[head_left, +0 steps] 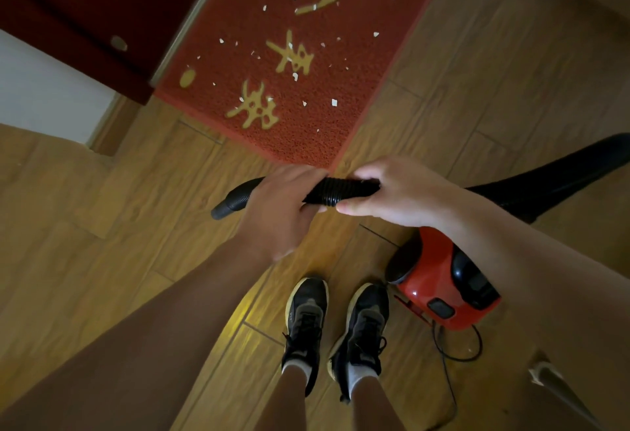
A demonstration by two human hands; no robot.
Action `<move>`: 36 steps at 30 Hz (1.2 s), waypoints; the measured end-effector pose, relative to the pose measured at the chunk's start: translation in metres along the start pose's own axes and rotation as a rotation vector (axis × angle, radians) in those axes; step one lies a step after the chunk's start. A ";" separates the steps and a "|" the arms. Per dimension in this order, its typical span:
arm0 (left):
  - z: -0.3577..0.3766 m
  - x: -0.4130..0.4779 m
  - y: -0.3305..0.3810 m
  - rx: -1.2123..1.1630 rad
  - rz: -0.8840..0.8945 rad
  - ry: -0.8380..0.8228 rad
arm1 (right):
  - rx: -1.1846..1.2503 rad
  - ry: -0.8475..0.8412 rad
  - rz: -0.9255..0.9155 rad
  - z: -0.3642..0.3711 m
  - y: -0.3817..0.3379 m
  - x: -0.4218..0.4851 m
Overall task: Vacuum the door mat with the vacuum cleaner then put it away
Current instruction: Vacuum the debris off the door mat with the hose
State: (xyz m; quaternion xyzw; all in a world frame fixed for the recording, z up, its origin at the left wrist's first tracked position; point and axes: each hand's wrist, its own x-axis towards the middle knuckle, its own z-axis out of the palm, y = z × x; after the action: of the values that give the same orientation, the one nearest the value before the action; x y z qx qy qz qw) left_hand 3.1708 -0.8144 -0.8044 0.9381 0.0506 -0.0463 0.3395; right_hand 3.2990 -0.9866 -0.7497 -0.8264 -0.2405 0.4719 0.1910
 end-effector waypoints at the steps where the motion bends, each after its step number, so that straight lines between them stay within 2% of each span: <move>1: -0.001 -0.001 -0.001 -0.006 -0.010 0.005 | 0.025 0.017 -0.002 0.002 0.001 -0.001; 7: -0.010 -0.004 -0.014 0.030 -0.104 -0.018 | 0.226 0.028 0.005 0.012 0.007 -0.017; 13: -0.015 -0.004 -0.018 0.033 -0.020 -0.002 | 0.240 -0.012 0.045 0.016 0.002 -0.016; 17: -0.011 -0.004 -0.015 0.011 0.063 -0.055 | 0.299 -0.061 0.036 0.016 -0.013 -0.007; 20: -0.011 -0.005 -0.012 -0.064 0.046 -0.055 | 0.364 -0.046 0.046 0.021 -0.019 -0.003; 22: -0.013 -0.006 -0.010 -0.106 -0.044 -0.054 | 0.418 0.007 0.044 0.026 -0.017 -0.004; 26: -0.012 -0.008 -0.014 -0.093 -0.349 -0.062 | 0.568 0.038 0.053 0.039 -0.006 -0.013; 32: -0.012 -0.007 -0.015 -0.166 -0.632 0.141 | 0.656 0.123 0.033 0.060 0.010 -0.020; 36: -0.007 0.004 -0.012 -0.314 -0.847 0.132 | 0.669 0.128 -0.021 0.070 0.016 -0.023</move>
State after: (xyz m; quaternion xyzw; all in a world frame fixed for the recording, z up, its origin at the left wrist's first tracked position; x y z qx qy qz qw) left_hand 3.1733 -0.8010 -0.8071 0.7728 0.4576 -0.1130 0.4250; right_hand 3.2310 -1.0069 -0.7764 -0.7435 -0.0686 0.4697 0.4711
